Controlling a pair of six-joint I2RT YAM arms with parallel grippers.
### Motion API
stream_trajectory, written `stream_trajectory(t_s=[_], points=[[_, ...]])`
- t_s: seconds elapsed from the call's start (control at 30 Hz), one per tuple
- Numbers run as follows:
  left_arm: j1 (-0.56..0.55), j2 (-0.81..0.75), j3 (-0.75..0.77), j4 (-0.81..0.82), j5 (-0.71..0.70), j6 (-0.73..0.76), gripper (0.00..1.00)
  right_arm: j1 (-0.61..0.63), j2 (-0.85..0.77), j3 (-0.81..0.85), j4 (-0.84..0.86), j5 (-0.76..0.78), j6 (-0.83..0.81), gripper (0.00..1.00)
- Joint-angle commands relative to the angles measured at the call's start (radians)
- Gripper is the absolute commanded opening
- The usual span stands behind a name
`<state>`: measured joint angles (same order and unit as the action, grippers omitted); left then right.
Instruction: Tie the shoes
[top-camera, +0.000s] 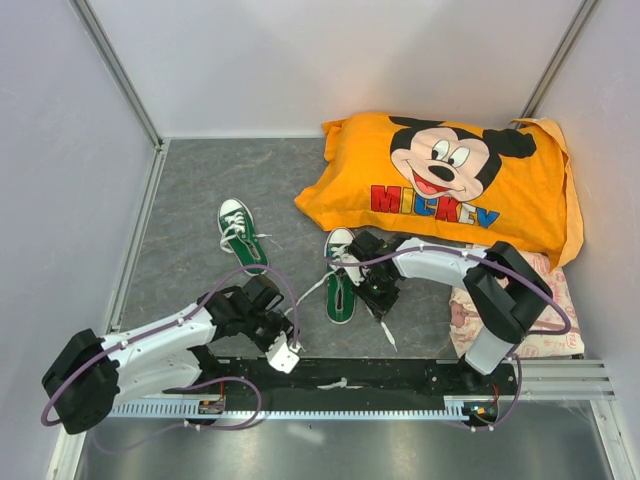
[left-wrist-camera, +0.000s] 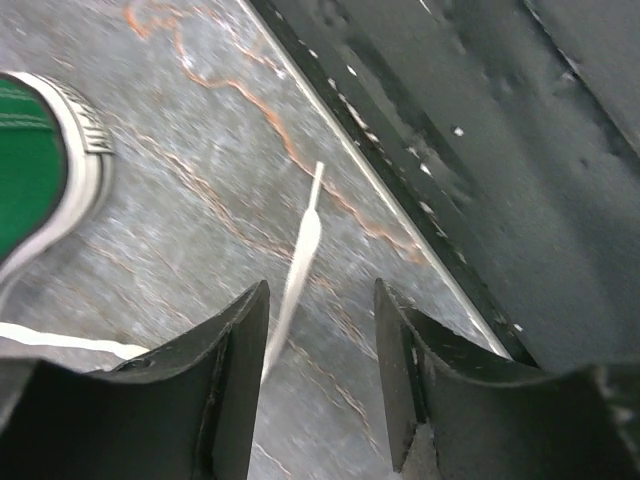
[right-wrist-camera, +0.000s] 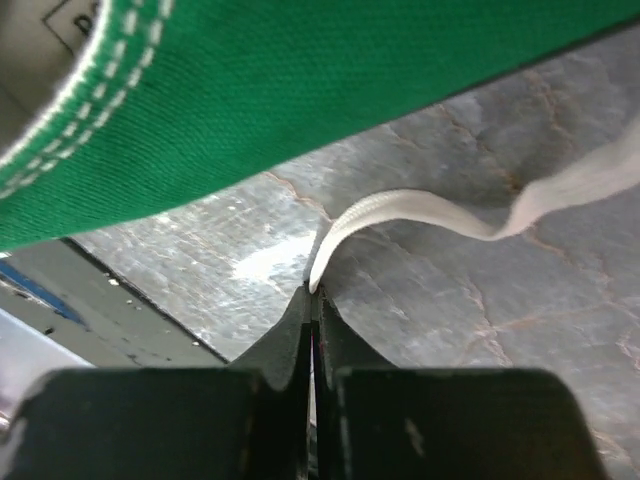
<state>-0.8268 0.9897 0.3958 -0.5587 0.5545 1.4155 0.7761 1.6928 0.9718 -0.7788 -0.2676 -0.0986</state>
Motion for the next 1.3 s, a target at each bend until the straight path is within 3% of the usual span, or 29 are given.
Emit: stream_trajectory(t_s=[0.0,0.17,0.37,0.43,0.47,0.57,0.83,1.07,1.27], points=[[-0.005,0.004,-0.008,0.117,0.062,-0.019,0.54,-0.029,-0.091,-0.004,0.03,0.042,0.019,0.0],[-0.005,0.075,0.008,0.138,0.07,0.026,0.53,-0.136,-0.248,0.013,0.029,-0.017,0.014,0.0],[-0.005,0.15,-0.006,0.125,0.013,0.106,0.42,-0.241,-0.37,0.073,0.021,-0.186,-0.015,0.0],[-0.005,0.156,0.001,0.1,-0.005,0.111,0.28,-0.245,-0.392,0.109,0.019,-0.225,-0.019,0.0],[-0.005,0.156,0.009,0.088,-0.008,0.096,0.16,-0.244,-0.395,0.145,0.03,-0.275,-0.016,0.0],[-0.005,0.118,0.058,0.03,-0.005,0.009,0.02,-0.247,-0.387,0.198,0.09,-0.364,0.014,0.0],[-0.005,-0.265,0.113,-0.105,0.107,-0.115,0.01,-0.125,-0.236,0.275,0.346,-0.456,0.285,0.0],[-0.009,-0.359,0.078,-0.164,0.125,-0.139,0.02,0.006,-0.087,0.278,0.692,-0.421,0.58,0.0],[-0.014,-0.347,0.13,-0.141,0.157,-0.22,0.02,0.077,0.028,0.248,0.765,-0.355,0.616,0.04]])
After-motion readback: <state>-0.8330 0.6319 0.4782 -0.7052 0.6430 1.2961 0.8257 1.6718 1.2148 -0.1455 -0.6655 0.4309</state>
